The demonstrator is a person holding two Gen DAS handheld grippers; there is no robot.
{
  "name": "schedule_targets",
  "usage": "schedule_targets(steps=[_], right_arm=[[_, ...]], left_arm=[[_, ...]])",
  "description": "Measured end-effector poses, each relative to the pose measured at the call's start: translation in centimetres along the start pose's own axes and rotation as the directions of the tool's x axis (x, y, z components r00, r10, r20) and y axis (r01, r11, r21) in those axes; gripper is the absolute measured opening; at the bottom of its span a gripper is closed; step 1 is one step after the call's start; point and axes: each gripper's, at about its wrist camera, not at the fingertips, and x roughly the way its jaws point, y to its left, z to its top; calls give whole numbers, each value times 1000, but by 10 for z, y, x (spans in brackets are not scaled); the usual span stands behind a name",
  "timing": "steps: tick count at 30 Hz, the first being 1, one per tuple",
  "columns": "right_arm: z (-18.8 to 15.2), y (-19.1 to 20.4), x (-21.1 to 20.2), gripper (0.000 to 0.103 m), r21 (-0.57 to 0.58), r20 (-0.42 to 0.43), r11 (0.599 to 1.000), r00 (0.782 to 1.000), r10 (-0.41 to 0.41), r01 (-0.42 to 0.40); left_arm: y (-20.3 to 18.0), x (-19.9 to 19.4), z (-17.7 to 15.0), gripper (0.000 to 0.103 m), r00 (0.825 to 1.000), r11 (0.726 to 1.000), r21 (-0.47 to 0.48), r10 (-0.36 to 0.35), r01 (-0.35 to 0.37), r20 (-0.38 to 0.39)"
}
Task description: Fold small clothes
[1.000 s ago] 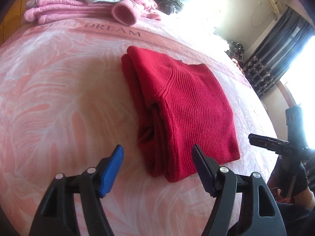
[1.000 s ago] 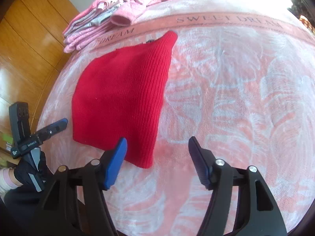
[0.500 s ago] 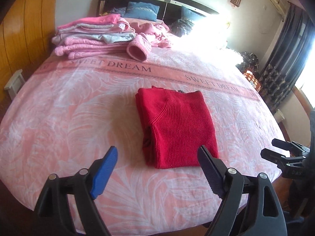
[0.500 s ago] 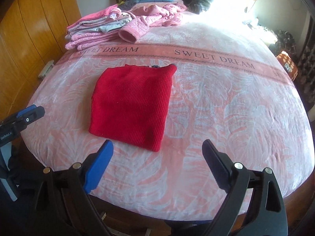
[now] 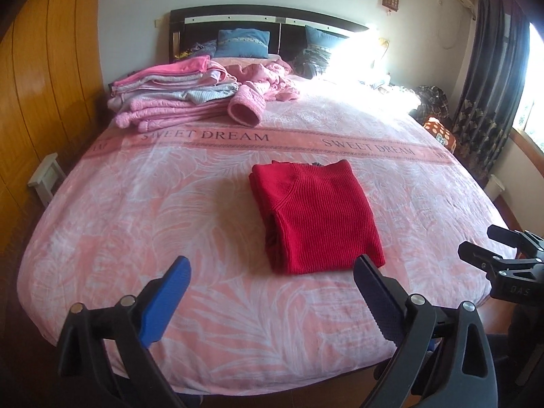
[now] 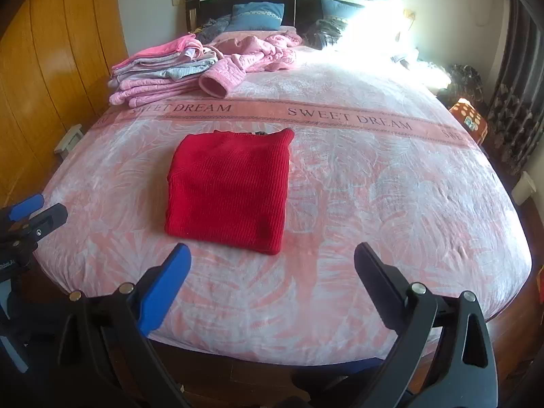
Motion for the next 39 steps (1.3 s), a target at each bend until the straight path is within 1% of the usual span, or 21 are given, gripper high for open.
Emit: schedule_targets(steps=[3,7,10,13,17,23,30,34,37,39], right_arm=[[-7,7,-4,98,-17,14,1000,1000,9,-9],[-14,11,-5,98,2,5,999,999,38,-38],[-17,11,-4,98,16,2,999,1000,29,-29],[-19,8,-2,98,20,-1,1000,1000,2,-1],[-22,6,3,98,24,-14,1000,1000,-6,6],[-29,3,17,98,12,-50,1000,999,7,-7],[-38,4,27,98,-2,-57,999,997,-53,53],[-41,4,31,98,-6,-55,995,994,-98,98],[-43,3,33,98,6,-49,994,993,-110,111],[-44,1,34,98,18,-47,995,994,-101,102]], left_arm=[[1,-5,-6,97,1000,1000,-20,17,-16,10],[0,-8,-15,97,998,998,-42,52,-51,19],[-1,-8,-23,97,998,996,-57,64,-63,17],[-4,-7,-29,97,996,995,-52,83,-82,20],[-8,-4,-37,97,996,996,-28,88,-88,11],[-9,5,-40,97,996,995,-24,94,-94,-6],[-10,19,-48,97,994,994,-47,99,-101,-45],[-9,32,-54,97,989,990,-59,123,-128,-84],[-8,39,-58,97,986,988,-66,136,-142,-98],[-7,42,-59,97,987,987,-77,132,-139,-97]])
